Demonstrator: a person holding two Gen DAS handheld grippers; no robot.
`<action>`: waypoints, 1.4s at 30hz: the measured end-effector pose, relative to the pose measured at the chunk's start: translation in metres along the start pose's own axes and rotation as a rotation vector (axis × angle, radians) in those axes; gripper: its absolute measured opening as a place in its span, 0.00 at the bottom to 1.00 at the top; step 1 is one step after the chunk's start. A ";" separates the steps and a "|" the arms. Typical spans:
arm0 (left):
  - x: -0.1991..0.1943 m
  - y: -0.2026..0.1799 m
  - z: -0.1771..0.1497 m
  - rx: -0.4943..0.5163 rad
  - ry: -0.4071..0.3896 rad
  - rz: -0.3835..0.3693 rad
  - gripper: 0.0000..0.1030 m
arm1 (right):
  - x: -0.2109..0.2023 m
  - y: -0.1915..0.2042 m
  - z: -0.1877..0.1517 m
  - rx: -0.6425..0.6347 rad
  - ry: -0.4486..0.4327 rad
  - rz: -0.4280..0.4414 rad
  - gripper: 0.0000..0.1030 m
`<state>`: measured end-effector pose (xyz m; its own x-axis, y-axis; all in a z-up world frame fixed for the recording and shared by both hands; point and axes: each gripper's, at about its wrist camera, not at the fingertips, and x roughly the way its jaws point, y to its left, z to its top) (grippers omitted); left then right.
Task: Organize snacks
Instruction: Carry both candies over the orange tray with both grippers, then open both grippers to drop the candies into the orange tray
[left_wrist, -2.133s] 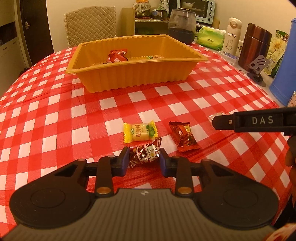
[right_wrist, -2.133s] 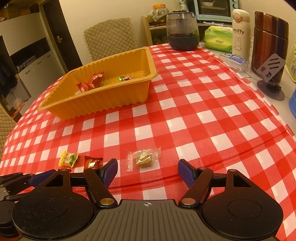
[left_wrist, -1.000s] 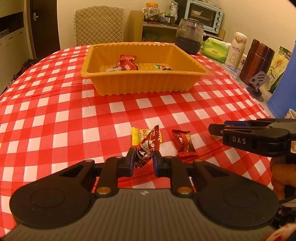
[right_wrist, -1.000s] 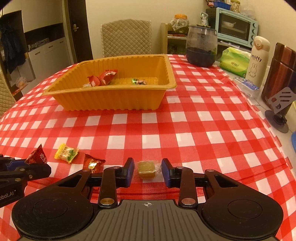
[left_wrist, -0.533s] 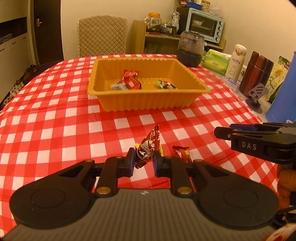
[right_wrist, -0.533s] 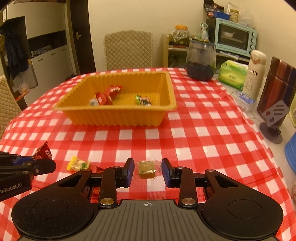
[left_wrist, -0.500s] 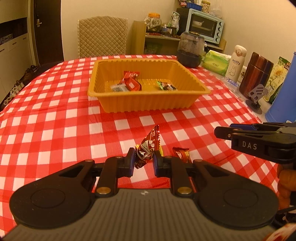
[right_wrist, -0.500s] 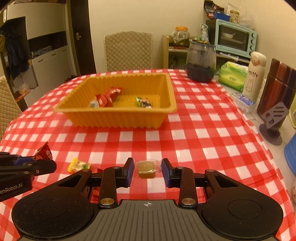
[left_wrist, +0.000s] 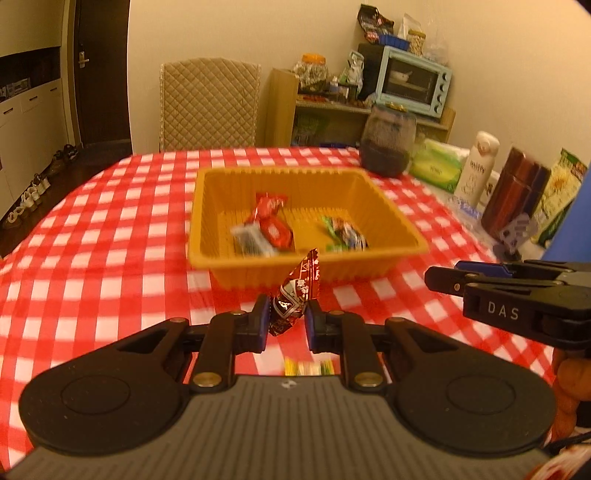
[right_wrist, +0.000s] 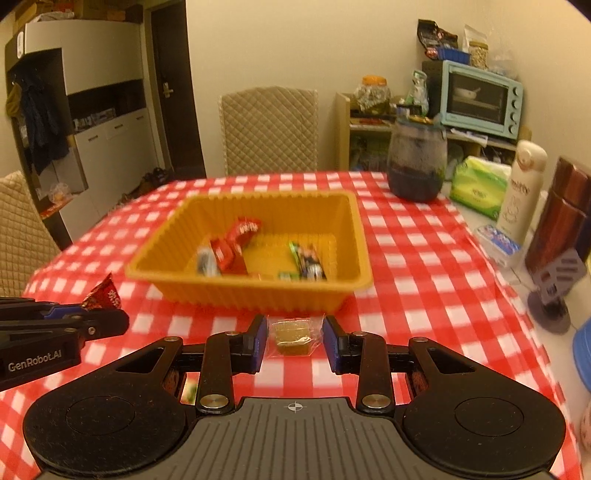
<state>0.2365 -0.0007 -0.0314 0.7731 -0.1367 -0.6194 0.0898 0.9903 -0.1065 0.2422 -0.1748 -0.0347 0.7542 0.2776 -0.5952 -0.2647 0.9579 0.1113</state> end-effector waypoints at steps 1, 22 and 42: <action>0.002 0.001 0.006 0.000 -0.007 0.000 0.17 | 0.002 0.000 0.006 -0.002 -0.008 0.004 0.32; 0.078 0.029 0.076 -0.010 -0.008 0.020 0.17 | 0.073 -0.009 0.082 0.013 -0.028 0.047 0.32; 0.089 0.043 0.058 -0.018 0.015 0.054 0.30 | 0.095 -0.022 0.073 0.064 0.018 0.049 0.32</action>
<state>0.3456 0.0318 -0.0454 0.7672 -0.0837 -0.6360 0.0370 0.9956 -0.0864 0.3639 -0.1642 -0.0359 0.7301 0.3235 -0.6020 -0.2614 0.9461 0.1914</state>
